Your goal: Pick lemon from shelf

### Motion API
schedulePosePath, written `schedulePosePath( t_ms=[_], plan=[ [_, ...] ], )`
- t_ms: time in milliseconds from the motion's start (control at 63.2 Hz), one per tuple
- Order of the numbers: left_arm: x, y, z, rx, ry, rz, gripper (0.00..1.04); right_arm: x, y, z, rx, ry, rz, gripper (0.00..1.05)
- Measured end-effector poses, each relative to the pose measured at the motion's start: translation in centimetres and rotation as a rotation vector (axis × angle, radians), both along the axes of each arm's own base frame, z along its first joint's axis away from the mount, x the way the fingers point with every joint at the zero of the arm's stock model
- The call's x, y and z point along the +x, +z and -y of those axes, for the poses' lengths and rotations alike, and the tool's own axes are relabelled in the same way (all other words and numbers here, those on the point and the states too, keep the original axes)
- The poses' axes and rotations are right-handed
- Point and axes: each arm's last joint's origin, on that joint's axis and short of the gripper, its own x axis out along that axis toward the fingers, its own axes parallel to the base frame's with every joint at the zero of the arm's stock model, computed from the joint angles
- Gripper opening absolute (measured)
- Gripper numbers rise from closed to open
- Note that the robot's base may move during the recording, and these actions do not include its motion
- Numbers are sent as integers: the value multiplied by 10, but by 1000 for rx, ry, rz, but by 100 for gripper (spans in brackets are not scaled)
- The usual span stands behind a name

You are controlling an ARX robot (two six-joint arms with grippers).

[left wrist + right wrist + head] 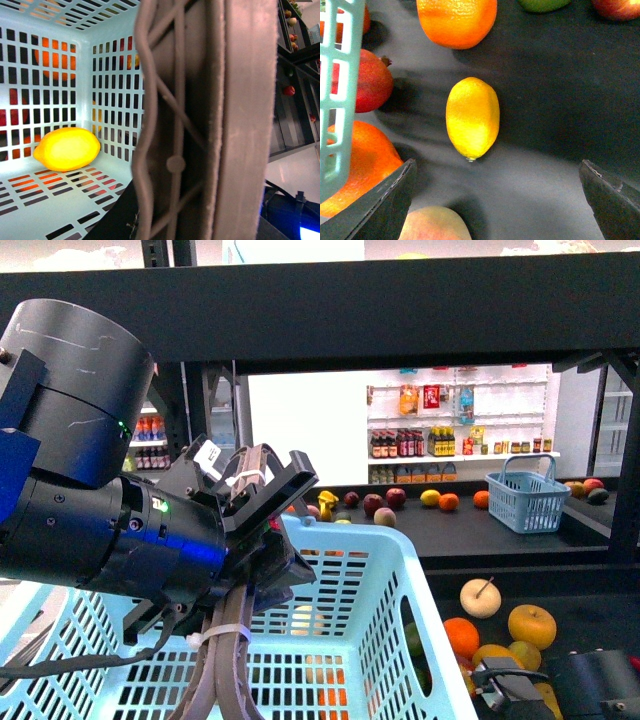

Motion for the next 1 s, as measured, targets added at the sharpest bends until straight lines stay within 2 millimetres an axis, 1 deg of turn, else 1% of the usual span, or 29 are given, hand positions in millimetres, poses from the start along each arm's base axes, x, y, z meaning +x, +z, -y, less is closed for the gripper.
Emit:
schedulePosePath(
  t_ms=[142,301,554,997],
  plan=[
    [0,0,0,1,0,0,27,5,-14,-13,-17,25,-7,97],
    [0,0,0,0,-2,0,27,6,-28,-28,-35,59,-15,97],
    [0,0,0,2,2,1,27,13,-48,-43,-89,60,12,97],
    [0,0,0,4,6,2,27,32,-70,-67,-144,44,22,97]
  ],
)
